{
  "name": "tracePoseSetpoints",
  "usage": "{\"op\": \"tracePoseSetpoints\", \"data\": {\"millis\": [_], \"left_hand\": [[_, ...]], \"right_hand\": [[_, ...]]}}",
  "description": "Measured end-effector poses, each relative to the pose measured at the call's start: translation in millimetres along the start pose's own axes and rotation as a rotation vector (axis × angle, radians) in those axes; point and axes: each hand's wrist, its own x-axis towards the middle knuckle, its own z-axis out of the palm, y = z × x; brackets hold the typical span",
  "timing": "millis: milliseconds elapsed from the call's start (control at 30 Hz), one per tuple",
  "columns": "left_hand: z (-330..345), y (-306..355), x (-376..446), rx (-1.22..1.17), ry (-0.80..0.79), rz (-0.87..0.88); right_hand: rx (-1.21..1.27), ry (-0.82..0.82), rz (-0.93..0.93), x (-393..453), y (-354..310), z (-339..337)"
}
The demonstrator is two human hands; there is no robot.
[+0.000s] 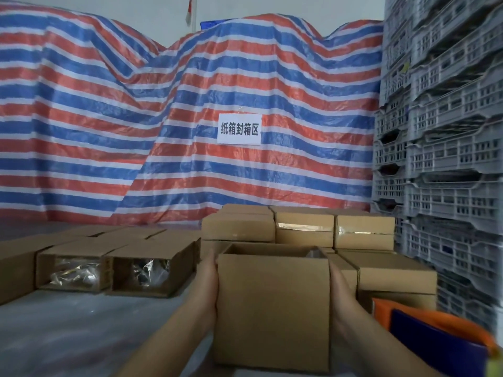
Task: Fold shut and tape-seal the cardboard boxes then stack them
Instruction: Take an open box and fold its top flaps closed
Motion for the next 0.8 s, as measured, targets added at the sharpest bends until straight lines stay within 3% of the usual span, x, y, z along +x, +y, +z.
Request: {"op": "tracePoseSetpoints", "data": {"millis": [233,367,600,700,800], "left_hand": [[2,-4,3,0.031,-0.014,-0.025],[-2,11,2,0.109,-0.155,-0.044],[1,55,10,0.537,-0.219,-0.195],[1,54,17,0.562,-0.216,-0.204],[-2,48,22,0.535,-0.197,-0.199]], "right_hand": [[0.016,-0.008,0.02,9,4,-10],[-0.123,-0.086,-0.116,2,-21,-15],[-1.32,-0.161,-0.662,-13,-104,-3],[-1.709,-0.331,-0.583,-22,-122,14],[-2.051,-0.392,-0.472,-21,-126,35]]}}
